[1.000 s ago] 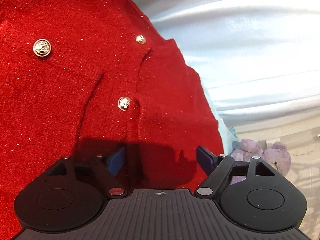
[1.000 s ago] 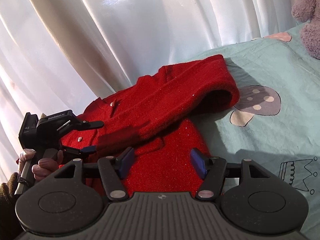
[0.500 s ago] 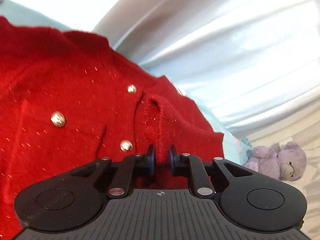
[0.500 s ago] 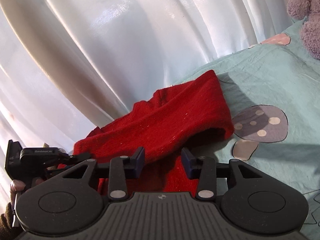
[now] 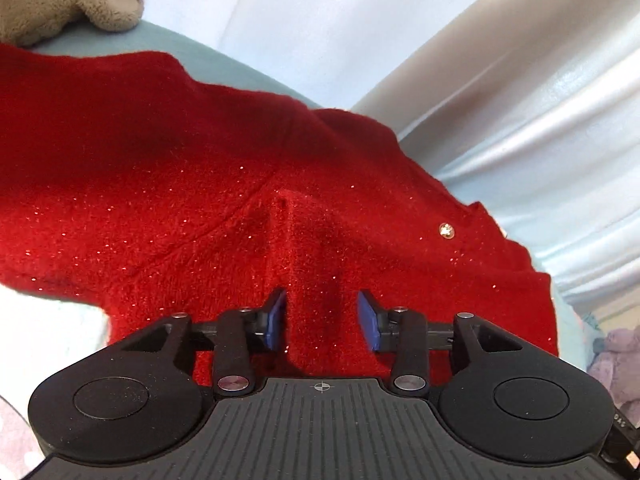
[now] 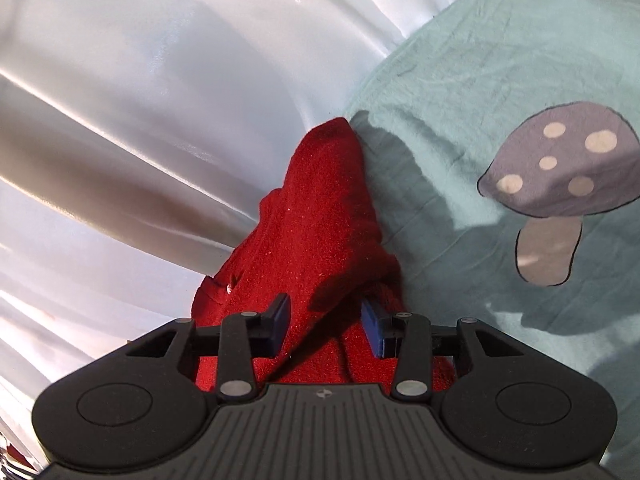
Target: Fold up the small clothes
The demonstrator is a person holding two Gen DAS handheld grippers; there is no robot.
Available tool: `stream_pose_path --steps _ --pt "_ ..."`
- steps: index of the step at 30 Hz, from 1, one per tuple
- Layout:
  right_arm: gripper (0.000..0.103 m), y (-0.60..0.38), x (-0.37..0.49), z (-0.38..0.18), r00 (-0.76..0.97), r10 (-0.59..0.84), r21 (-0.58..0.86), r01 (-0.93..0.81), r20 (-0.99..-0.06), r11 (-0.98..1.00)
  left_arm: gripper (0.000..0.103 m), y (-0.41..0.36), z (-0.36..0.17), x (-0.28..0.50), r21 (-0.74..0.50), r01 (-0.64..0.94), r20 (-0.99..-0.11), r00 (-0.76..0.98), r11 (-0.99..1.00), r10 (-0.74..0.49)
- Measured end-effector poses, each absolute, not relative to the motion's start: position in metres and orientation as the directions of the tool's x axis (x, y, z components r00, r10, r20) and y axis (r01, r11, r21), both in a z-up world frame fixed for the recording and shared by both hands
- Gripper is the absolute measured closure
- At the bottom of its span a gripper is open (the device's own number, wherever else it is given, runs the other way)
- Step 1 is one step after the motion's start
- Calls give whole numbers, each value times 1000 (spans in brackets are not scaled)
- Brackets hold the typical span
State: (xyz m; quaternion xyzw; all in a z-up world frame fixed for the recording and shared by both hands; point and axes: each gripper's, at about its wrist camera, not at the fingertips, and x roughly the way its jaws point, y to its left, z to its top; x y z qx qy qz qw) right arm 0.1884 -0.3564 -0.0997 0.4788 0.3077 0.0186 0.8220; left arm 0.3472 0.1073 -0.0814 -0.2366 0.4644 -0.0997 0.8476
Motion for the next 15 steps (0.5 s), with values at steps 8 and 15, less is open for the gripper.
stream_pose_path --steps 8,15 --pt "88 -353 206 -108 823 313 823 289 -475 489 88 97 -65 347 -420 13 -727 593 907 -345" --pt "92 -318 207 -68 831 179 576 194 -527 794 88 104 -40 346 -355 23 -698 658 935 -282"
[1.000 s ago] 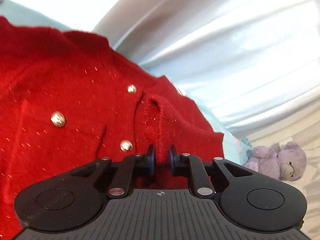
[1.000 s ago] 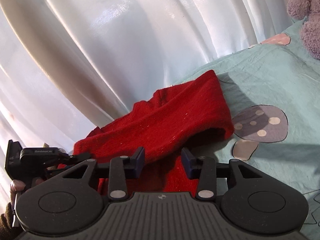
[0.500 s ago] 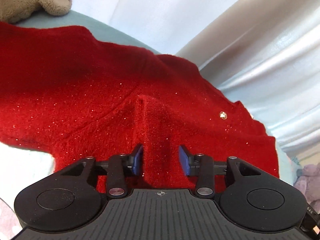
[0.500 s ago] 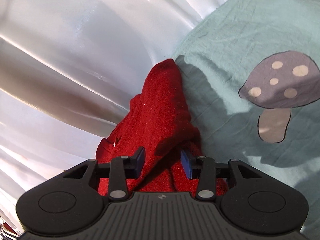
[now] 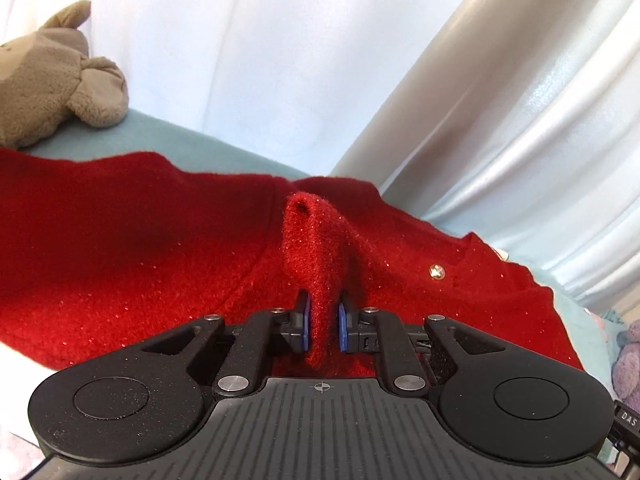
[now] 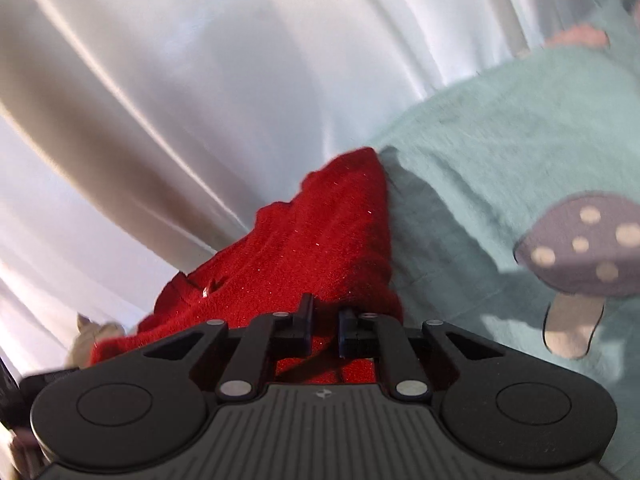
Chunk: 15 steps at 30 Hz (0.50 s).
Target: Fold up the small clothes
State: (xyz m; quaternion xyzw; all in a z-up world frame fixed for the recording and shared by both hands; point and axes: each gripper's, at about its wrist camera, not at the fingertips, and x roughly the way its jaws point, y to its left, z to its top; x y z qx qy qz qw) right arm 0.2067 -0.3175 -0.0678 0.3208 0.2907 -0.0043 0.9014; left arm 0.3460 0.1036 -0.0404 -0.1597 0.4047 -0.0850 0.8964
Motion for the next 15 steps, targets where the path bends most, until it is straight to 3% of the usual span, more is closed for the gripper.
stream_pose_path --steps 4,7,9,12,15 --pt "90 -293 206 -58 835 174 455 99 -521 885 88 120 -44 346 -355 -17 -709 656 935 -257" --pt "79 -301 211 -69 814 196 522 149 -547 840 88 125 -53 345 -348 -24 -730 633 937 -255" --pt "79 -314 210 -79 812 218 604 195 -541 773 88 126 -58 344 -346 -18 -736 625 938 -260" --pt "79 -328 209 -90 817 250 700 241 -520 672 88 123 -64 345 -330 -17 -747 615 944 -251" --pt "92 -325 210 -89 809 202 652 268 -552 709 88 120 -67 346 -349 4 -741 612 937 -278"
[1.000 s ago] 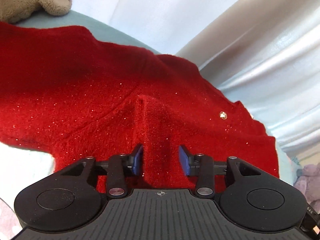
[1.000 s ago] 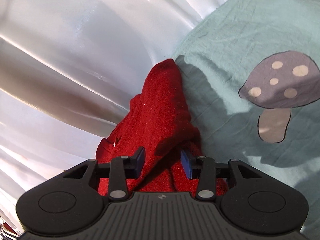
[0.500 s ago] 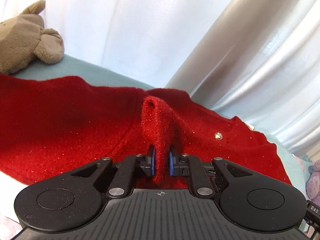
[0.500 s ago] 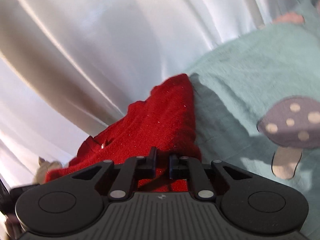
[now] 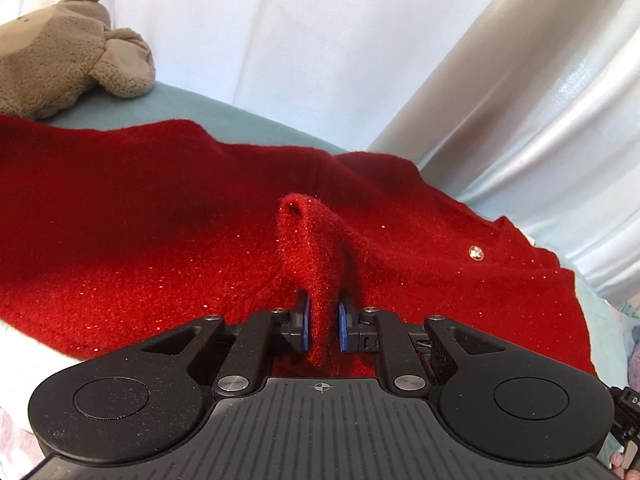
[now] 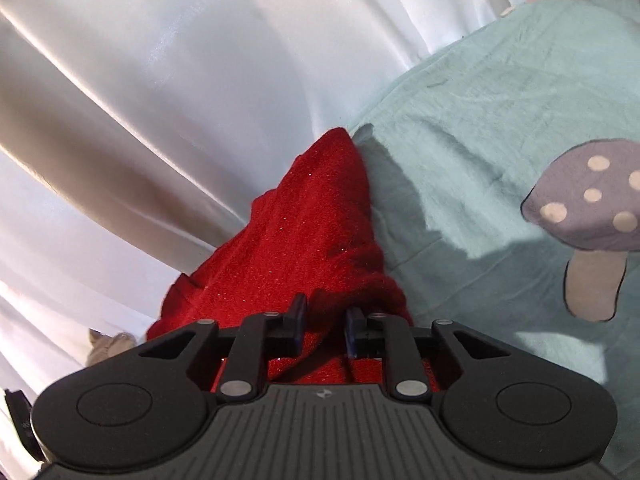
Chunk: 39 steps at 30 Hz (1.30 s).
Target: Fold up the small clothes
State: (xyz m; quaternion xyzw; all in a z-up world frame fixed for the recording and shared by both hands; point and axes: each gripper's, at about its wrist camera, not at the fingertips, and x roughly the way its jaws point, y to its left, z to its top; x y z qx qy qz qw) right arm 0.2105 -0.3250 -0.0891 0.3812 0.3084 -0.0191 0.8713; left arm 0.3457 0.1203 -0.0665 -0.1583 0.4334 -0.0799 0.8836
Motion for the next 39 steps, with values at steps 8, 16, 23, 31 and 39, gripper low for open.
stream_pose_path --steps 8,16,23,31,39 --pt "94 -282 217 -77 782 7 289 222 -623 931 86 120 -84 352 -328 -10 -766 588 945 -260" --pt "93 -285 216 -80 765 26 253 181 -643 950 71 139 -77 340 -332 -94 -756 622 939 -205" --pt "53 -270 187 -55 772 -16 178 167 -635 970 48 175 -65 315 -311 -206 -740 666 928 -100" --pt "46 -254 168 -50 764 51 223 124 -643 967 18 272 -72 283 -499 -467 -689 724 730 -8" --pt "40 -246 159 -50 737 97 256 105 -668 961 17 412 -82 237 -666 -623 -569 780 410 260"
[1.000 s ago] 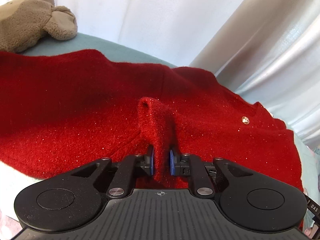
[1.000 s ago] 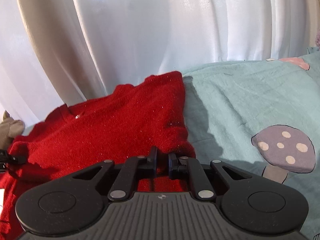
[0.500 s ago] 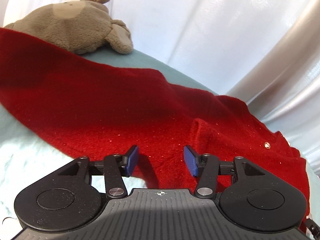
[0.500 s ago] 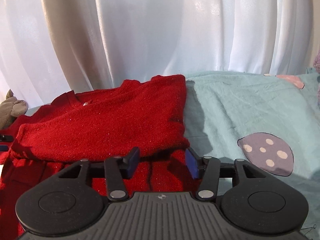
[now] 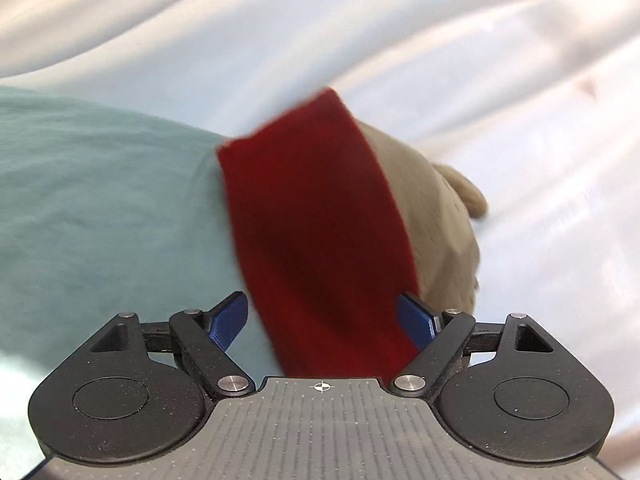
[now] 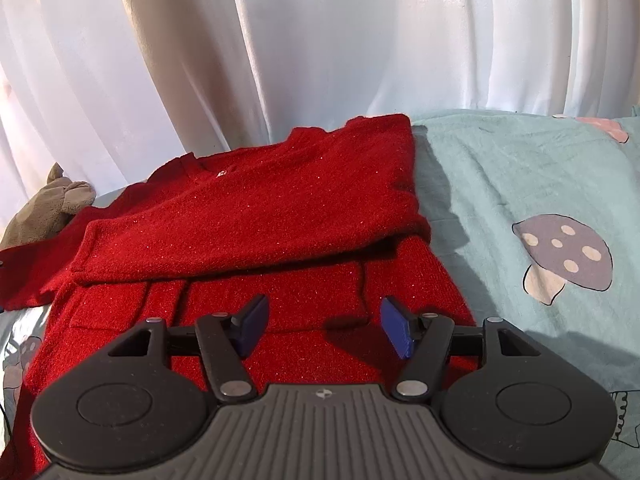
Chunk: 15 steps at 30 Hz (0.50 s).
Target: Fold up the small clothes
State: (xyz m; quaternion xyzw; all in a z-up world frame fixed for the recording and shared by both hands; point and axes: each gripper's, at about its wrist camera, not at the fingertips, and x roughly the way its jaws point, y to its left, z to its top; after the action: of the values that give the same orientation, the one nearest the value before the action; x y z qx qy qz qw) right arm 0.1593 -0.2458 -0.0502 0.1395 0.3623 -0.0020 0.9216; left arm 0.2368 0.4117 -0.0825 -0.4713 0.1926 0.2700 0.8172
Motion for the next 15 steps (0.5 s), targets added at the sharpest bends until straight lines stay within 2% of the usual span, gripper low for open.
stream_pose_path --steps 7,13,15 --pt "39 -229 166 -50 720 103 234 84 -686 969 21 472 -121 235 -797 -551 -503 833 249 233" --pt "39 -214 175 -47 721 108 220 62 -685 974 24 490 -126 250 -833 -476 -430 877 282 213" --pt "39 -210 177 -47 719 110 214 55 -687 975 37 492 -128 257 -819 -488 -445 872 300 206"
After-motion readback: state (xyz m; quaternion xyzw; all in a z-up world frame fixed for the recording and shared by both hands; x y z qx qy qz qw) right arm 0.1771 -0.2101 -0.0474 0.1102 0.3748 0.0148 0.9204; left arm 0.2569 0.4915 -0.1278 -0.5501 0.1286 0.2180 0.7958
